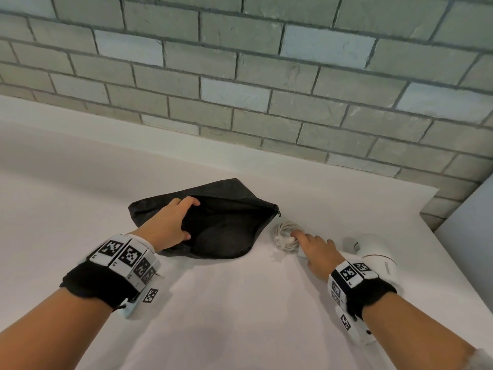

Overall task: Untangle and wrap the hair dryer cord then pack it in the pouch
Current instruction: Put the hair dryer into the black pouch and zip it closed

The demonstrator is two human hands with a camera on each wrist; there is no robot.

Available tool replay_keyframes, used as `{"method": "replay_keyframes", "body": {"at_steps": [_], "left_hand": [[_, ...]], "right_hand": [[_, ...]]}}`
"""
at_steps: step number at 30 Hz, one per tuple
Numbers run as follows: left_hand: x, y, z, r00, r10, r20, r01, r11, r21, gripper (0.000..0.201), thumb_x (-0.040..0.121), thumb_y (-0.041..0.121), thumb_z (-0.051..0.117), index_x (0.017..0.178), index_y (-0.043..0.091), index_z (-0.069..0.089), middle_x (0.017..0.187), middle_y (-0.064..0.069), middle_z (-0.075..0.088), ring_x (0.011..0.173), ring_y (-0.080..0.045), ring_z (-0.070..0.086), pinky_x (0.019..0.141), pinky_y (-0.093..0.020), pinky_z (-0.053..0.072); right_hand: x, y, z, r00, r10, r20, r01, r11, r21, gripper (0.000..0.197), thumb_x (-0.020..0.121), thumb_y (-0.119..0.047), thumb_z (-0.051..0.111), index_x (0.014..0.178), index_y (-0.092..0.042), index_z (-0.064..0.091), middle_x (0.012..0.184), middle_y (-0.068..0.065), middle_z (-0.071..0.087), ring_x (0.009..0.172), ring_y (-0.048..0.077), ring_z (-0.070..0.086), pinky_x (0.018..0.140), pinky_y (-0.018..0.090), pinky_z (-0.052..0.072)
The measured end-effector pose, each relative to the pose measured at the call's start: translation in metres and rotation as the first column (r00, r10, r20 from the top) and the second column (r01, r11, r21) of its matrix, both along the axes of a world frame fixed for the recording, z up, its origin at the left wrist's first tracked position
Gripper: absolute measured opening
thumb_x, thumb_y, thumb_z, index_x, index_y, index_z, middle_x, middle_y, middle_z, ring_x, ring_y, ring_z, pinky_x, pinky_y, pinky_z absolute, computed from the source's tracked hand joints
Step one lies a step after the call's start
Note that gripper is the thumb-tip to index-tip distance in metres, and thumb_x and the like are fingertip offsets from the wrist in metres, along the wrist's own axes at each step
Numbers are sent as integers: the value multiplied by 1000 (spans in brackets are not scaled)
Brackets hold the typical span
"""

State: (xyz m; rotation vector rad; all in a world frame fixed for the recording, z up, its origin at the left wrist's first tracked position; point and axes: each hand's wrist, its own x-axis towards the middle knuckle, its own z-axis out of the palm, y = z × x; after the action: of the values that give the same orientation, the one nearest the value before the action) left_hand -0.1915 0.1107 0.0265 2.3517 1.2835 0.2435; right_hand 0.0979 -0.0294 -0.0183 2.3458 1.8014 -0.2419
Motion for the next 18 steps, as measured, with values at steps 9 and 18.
{"method": "replay_keyframes", "body": {"at_steps": [9, 18], "left_hand": [[0, -1, -5, 993, -122, 6, 122, 993, 5, 78, 72, 1, 67, 134, 30, 29, 135, 0, 39, 118, -21, 46, 91, -27, 43], [12, -9, 1, 972, -226, 63, 225, 974, 19, 86, 72, -3, 64, 142, 26, 22, 146, -2, 31, 132, -23, 36, 106, -32, 33]], "right_hand": [[-20, -29, 29, 932, 296, -209, -250, 943, 218, 68, 77, 5, 41, 132, -31, 23, 125, 4, 49, 112, 23, 45, 101, 38, 31], [-119, -45, 56, 562, 731, -388, -615, 683, 395, 52, 70, 2, 41, 119, -15, 45, 108, 5, 56, 97, 25, 51, 92, 41, 40]]}}
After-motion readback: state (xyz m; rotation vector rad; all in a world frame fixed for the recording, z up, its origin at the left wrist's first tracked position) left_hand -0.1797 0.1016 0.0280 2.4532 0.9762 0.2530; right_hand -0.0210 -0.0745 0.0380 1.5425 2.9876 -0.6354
